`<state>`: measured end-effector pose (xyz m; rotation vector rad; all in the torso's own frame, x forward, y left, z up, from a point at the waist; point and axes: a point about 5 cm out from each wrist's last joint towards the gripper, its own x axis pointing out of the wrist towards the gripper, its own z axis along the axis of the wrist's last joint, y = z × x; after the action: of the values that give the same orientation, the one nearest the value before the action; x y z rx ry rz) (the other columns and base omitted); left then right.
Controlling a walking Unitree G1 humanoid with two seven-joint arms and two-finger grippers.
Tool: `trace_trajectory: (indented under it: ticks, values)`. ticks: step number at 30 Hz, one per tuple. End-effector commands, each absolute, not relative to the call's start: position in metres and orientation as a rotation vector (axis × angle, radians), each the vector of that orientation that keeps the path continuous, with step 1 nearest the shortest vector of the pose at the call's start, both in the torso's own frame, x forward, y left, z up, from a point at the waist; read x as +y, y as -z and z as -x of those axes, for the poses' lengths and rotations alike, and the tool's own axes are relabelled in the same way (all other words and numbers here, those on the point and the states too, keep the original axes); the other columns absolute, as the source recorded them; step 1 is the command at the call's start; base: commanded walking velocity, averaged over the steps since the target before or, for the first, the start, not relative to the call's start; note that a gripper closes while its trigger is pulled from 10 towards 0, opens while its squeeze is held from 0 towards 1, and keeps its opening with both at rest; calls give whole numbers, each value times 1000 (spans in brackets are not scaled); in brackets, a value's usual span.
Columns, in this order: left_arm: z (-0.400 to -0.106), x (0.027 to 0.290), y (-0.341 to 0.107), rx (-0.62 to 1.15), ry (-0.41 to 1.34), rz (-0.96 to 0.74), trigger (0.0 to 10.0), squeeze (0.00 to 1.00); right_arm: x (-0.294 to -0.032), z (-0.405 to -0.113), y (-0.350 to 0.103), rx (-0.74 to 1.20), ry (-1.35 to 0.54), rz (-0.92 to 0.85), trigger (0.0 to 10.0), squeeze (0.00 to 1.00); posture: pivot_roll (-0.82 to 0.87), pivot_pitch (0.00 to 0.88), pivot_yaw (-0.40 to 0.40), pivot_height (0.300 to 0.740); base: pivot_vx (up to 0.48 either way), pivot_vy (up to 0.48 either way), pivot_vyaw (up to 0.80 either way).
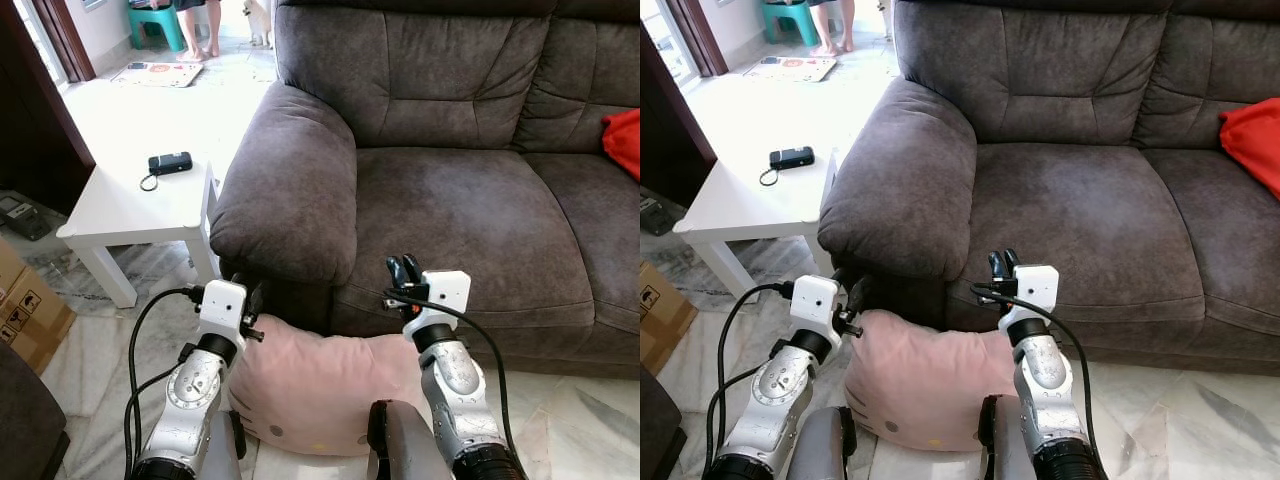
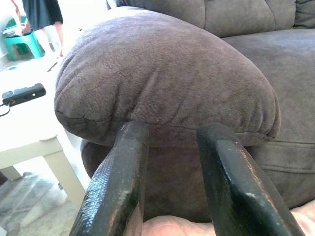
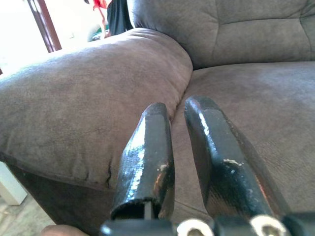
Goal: Move the pillow to the sofa from floor
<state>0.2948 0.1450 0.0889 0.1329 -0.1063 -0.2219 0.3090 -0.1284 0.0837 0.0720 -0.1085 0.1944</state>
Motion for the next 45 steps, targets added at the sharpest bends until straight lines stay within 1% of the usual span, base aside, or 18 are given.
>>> trace_trajectory:
  ticks: [1, 2, 24, 29, 37, 41, 45]
  values:
    - [-295, 147, -88, -105, 217, -142, 10000, 0, -125, -311, -84, -97, -216, -64, 10000, 0, 150, 36, -20, 505, 0, 0, 0]
    - [-295, 147, -88, -105, 216, -142, 10000, 0, -124, -311, -84, -100, -219, -66, 10000, 0, 149, 36, -20, 495, 0, 0, 0]
    - [-296, 149, -88, -106, 200, -137, 10000, 0, -123, -312, -86, -106, -224, -70, 10000, 0, 145, 36, -25, 495, 0, 0, 0]
    - [-296, 151, -87, -103, 187, -139, 10000, 0, -121, -311, -84, -94, -238, -65, 10000, 0, 146, 38, -25, 463, 0, 0, 0]
    - [-296, 169, -84, -76, 98, -73, 10000, 0, -124, -310, -84, -105, -234, -58, 10000, 0, 146, 39, -26, 459, 0, 0, 0]
    - [-297, 178, -77, -21, 69, -81, 10000, 0, -124, -310, -84, -105, -234, -61, 10000, 0, 145, 40, -28, 459, 0, 0, 0]
    - [-296, 186, -75, -12, 45, -78, 10000, 0, -125, -310, -85, -107, -231, -60, 10000, 0, 145, 41, -31, 459, 0, 0, 0]
